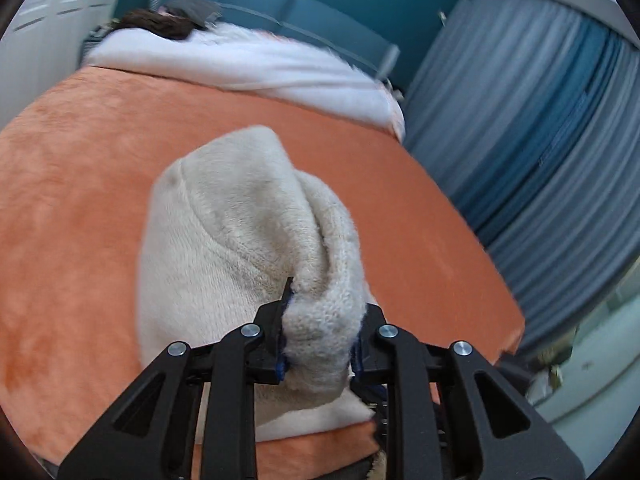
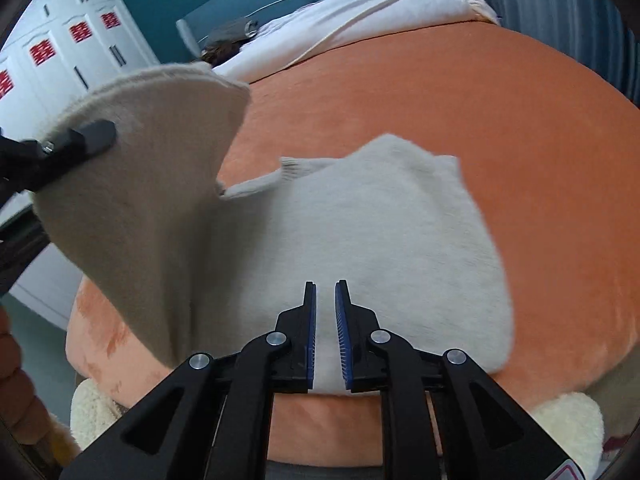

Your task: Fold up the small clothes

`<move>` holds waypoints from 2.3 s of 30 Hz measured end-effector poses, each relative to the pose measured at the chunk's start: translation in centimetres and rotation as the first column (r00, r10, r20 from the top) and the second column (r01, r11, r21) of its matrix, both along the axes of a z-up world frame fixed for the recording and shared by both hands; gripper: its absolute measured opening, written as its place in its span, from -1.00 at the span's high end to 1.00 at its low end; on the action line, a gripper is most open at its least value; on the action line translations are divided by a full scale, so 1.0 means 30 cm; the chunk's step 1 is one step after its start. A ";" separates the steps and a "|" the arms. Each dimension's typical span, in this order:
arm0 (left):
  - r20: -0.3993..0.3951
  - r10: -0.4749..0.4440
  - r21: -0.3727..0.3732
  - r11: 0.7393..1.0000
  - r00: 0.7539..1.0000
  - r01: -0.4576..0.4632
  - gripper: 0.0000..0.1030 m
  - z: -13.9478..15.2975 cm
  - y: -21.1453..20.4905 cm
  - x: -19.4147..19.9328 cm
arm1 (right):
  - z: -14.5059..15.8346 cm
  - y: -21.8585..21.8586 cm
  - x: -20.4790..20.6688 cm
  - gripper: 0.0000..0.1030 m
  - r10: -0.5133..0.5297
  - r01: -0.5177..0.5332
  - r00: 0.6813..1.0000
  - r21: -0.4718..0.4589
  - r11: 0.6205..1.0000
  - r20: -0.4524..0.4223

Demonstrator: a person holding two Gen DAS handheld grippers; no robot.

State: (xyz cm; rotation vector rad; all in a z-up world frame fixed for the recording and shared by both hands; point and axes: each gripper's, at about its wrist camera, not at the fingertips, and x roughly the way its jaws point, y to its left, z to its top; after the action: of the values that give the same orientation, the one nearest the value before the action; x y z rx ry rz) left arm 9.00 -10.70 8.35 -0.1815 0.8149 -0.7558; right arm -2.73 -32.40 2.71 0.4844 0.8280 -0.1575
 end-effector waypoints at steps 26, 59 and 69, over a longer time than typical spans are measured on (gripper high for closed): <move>0.088 0.063 0.460 0.883 0.994 -0.097 -0.65 -0.414 0.168 -0.078 | -0.022 0.041 0.149 -0.40 0.057 -0.044 0.995 0.167 0.985 -0.077; -0.004 0.016 0.214 0.977 1.000 -0.015 0.05 -0.156 0.185 -0.126 | 0.012 -0.263 -0.034 -0.13 -0.110 0.101 0.993 0.153 0.983 0.052; -0.112 0.055 0.277 0.961 0.992 -0.022 0.03 -0.280 0.027 -0.005 | 0.025 -0.262 0.194 0.75 0.000 -0.003 1.000 0.101 0.995 0.028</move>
State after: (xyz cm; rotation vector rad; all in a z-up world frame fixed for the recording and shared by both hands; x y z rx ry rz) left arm 8.85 -9.89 -0.04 0.0075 1.0181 -0.5909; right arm 3.10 -40.28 3.45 0.5805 0.8112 -0.1075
